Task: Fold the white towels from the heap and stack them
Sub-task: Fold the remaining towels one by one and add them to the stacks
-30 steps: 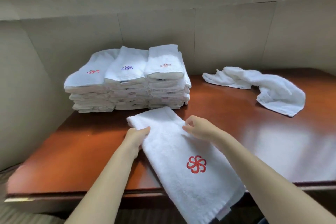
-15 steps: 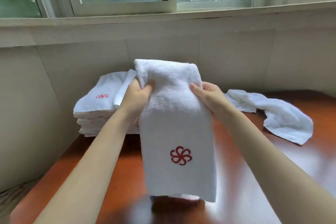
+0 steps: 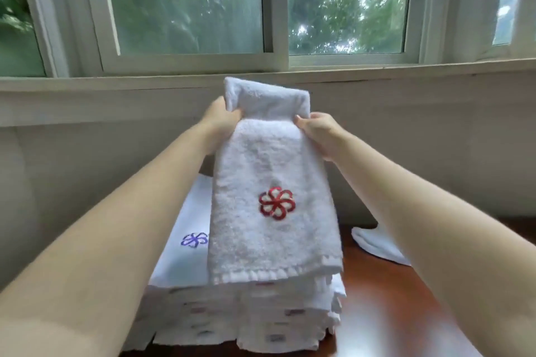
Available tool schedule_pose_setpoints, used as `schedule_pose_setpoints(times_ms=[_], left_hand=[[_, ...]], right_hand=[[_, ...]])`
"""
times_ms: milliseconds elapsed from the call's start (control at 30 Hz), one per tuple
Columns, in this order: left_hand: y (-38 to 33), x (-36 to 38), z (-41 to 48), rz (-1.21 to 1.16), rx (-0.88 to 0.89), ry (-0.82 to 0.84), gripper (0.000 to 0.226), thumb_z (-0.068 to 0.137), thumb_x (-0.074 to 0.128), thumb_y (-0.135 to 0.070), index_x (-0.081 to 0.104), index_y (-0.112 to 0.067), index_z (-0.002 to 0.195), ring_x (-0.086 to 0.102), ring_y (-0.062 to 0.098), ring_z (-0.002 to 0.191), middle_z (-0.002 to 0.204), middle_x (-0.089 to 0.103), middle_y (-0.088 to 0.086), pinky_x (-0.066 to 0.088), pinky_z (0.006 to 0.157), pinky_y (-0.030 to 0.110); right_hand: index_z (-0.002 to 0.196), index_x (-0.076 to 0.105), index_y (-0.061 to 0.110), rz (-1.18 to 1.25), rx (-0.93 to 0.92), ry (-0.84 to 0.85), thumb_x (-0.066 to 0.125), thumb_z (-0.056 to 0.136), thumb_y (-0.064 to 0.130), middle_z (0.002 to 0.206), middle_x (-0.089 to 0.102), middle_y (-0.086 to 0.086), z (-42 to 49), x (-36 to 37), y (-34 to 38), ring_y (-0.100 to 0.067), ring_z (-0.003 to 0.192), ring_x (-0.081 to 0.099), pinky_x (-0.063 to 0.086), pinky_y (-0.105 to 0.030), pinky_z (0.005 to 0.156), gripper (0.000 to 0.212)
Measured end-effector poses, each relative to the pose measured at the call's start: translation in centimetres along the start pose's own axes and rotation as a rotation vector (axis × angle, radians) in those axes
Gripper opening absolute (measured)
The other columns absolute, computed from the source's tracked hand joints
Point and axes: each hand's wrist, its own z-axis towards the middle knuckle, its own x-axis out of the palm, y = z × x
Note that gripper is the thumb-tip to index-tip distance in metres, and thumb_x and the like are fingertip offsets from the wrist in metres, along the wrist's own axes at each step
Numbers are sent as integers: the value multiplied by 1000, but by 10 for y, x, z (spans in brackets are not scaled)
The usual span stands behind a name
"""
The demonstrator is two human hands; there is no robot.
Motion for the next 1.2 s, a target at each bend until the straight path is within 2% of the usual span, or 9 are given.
schedule_pose_setpoints(times_ms=[133,233,400,500,700,833,967,1100,1200], left_hand=[[120,50,16,273,-318,166,46,96,51,-25,41,1,132,56,30,105,121,55,17,45,83,36],[171,73,8,421,-386,256,55,93,57,-32,41,-2,136,51,29,122,137,50,15,41,96,30],[168,78,23,227,-241,2,51,87,67,-23,45,-11,132,52,20,99,122,55,7,37,79,23],[169,83,29,131,-240,-70,47,91,61,-14,43,-7,134,53,25,108,130,52,12,38,82,24],[177,86,12,123,-310,152,61,94,54,-13,27,-15,148,50,27,118,138,47,11,42,89,28],[161,77,6,299,-271,312,71,96,46,-12,5,-21,154,46,25,124,147,38,10,35,85,22],[146,69,-20,362,-302,366,68,96,48,-28,11,-16,152,48,17,110,141,45,8,32,81,20],[131,46,-61,426,-372,336,56,94,48,-34,31,-8,140,53,25,114,134,51,12,41,81,28],[120,30,-95,374,-449,358,49,94,45,-32,34,-6,134,55,26,99,121,55,12,39,68,28]], right_hand=[[96,59,2,-210,285,45,56,91,2,83,54,-16,38,9,-112,-24,69,54,41,-31,59,6],[106,59,-6,-67,402,54,59,87,-3,80,53,-15,39,0,-172,-22,65,49,38,-29,56,19],[112,54,8,4,168,-84,57,85,-2,83,60,-10,48,-4,-173,-17,63,56,45,-25,52,29],[111,57,8,-140,104,-180,55,83,0,93,62,-9,60,4,-167,-24,79,61,48,-30,65,30],[129,39,10,-168,214,0,49,87,2,106,57,-8,58,8,-175,-18,80,59,50,-28,58,44],[144,28,23,-215,58,3,41,83,-9,137,48,3,58,10,-169,-12,113,50,45,-24,86,70],[144,25,17,-268,157,-15,55,86,7,103,55,4,37,13,-168,-11,84,60,50,-25,69,66],[89,55,6,-165,258,42,58,91,21,75,55,-2,-2,6,-150,-4,45,58,38,-13,41,16],[87,54,10,-198,339,86,57,93,33,74,54,-2,-37,-2,-127,-4,39,55,37,-13,39,24]])
